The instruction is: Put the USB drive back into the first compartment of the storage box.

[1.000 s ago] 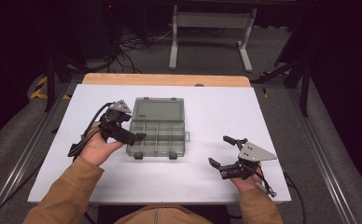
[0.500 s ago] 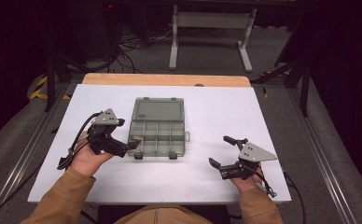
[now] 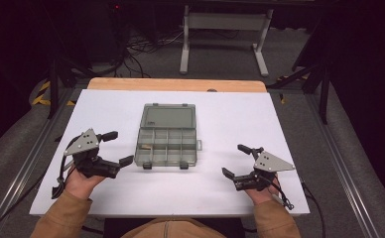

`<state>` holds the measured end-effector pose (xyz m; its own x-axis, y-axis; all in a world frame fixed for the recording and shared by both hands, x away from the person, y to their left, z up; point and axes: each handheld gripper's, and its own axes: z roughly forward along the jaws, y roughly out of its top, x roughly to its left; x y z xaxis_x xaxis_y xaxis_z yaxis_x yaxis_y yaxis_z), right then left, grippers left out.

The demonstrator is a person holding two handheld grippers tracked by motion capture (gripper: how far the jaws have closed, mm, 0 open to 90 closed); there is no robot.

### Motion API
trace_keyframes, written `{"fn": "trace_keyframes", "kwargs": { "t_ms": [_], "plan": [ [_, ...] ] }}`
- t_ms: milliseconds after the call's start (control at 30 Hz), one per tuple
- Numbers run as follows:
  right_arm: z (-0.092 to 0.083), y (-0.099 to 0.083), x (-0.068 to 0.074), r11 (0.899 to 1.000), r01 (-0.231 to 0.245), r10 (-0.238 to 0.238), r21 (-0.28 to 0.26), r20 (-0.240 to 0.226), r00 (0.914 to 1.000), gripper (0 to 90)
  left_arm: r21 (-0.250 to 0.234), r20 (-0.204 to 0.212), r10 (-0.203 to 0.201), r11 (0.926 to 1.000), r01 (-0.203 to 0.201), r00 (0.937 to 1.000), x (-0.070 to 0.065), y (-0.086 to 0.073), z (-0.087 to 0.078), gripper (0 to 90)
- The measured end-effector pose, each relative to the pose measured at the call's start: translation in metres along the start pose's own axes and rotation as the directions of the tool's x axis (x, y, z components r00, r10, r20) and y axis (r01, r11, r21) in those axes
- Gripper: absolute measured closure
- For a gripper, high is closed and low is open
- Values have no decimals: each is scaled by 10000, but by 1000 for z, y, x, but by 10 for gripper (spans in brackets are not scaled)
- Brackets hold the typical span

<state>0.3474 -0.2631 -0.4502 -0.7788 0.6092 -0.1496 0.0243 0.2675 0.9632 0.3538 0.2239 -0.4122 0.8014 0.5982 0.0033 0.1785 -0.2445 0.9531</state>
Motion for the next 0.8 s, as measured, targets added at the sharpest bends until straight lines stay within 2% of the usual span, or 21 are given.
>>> {"fn": "trace_keyframes", "kwargs": {
  "t_ms": [100,367,533,800],
  "plan": [
    [0,0,0,10000,-2,2,-10,3,10000,63,-189,-198,113,9998,-116,9997,-1,-6,-3,21],
    [-1,0,0,10000,18,-18,-52,8,10000,62,-1032,-244,78,9946,-103,9997,-2,-28,-7,25],
    [-2,0,0,10000,2,-2,-63,13,10000,62,-1448,-83,-335,9889,320,9994,1,-45,-6,28],
    [-2,0,1,10000,13,-13,-94,-29,10000,61,-1789,-282,-387,9833,330,9989,4,-62,-9,26]
  ]
}}
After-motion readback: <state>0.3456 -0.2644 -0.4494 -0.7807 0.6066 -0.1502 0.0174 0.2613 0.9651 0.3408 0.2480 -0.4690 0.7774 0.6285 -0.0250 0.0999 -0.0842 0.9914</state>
